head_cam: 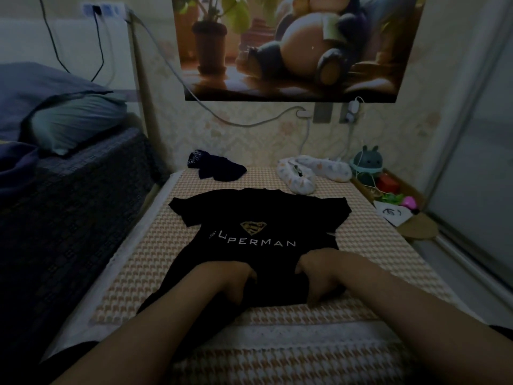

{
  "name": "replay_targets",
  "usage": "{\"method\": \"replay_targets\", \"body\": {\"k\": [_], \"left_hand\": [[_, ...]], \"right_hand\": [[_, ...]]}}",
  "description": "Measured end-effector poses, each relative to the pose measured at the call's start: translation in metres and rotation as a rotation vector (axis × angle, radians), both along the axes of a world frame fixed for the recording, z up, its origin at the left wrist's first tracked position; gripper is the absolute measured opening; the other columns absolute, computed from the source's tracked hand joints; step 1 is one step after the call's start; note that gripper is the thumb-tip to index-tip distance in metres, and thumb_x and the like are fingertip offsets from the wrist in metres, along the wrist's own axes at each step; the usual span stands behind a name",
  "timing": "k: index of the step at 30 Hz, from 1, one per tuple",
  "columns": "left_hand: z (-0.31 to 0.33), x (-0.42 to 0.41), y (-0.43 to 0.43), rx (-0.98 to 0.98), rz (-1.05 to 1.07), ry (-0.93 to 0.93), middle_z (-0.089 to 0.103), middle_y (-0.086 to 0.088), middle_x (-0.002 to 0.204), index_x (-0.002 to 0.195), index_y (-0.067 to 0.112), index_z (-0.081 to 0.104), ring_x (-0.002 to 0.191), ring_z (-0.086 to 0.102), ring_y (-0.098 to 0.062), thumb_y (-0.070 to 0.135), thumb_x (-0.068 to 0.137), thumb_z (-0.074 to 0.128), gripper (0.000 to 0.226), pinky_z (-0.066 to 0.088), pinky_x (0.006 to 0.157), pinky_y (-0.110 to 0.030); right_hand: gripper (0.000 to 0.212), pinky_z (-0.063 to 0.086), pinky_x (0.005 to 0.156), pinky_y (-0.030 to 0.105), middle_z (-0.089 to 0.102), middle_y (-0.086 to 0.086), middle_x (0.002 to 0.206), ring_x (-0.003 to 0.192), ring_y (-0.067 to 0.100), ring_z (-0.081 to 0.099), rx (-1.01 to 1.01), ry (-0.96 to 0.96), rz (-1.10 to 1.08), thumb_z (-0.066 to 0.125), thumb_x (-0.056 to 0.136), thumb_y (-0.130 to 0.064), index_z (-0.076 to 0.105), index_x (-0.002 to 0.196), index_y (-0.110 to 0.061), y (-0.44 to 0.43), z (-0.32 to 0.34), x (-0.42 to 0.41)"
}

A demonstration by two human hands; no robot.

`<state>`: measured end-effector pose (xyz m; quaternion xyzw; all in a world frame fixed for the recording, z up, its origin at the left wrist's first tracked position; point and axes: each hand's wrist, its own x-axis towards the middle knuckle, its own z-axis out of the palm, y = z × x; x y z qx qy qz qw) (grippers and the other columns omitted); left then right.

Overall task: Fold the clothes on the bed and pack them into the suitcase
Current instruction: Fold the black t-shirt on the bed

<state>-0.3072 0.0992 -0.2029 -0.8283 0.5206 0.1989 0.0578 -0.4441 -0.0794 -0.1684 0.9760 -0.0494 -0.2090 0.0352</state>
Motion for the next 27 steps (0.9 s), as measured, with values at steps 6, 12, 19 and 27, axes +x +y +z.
{"method": "replay_targets", "body": {"k": [6, 12, 19, 27], "left_hand": [[0.024, 0.041, 0.025, 0.206, 0.177, -0.134, 0.061, -0.007, 0.119, 0.118, 0.014, 0.062, 0.109, 0.059, -0.028, 0.02, 0.087, 0.061, 0.032, 0.049, 0.092, -0.033], [0.06, 0.09, 0.002, -0.123, 0.528, -0.17, 0.062, -0.015, 0.115, 0.105, 0.007, 0.065, 0.106, 0.058, -0.03, 0.017, 0.097, 0.051, 0.019, 0.046, 0.097, -0.038], [0.084, 0.159, -0.055, -0.187, 0.676, 0.087, 0.063, -0.01, 0.103, 0.104, 0.003, 0.064, 0.104, 0.061, -0.027, 0.015, 0.088, 0.068, 0.02, 0.052, 0.08, -0.025], [0.018, 0.188, -0.116, -0.894, 0.463, 0.099, 0.006, -0.01, 0.161, 0.152, 0.018, 0.021, 0.147, 0.011, -0.023, -0.002, 0.093, 0.054, 0.071, 0.016, 0.113, -0.026]], "right_hand": [[0.033, 0.047, 0.062, 0.028, 0.059, -0.009, 0.077, 0.071, 0.01, 0.054, 0.01, -0.06, -0.124, 0.074, 0.073, -0.057, 0.063, 0.077, -0.026, -0.029, 0.018, -0.001], [0.033, 0.05, 0.083, 0.035, 0.062, 0.001, 0.118, 0.101, 0.022, 0.058, 0.055, -0.332, -0.287, 0.049, 0.098, -0.038, 0.057, 0.127, -0.025, -0.077, 0.032, 0.042], [0.025, 0.042, 0.072, 0.033, 0.064, 0.01, 0.108, 0.094, 0.029, 0.06, 0.168, -0.568, -0.506, 0.045, 0.099, -0.029, 0.061, 0.109, -0.012, -0.134, 0.023, 0.108], [0.039, 0.039, 0.096, 0.037, 0.038, 0.019, 0.141, 0.128, 0.036, 0.042, 0.499, -0.998, -0.656, 0.052, 0.094, -0.022, 0.043, 0.129, -0.01, -0.161, -0.02, 0.17]]}}
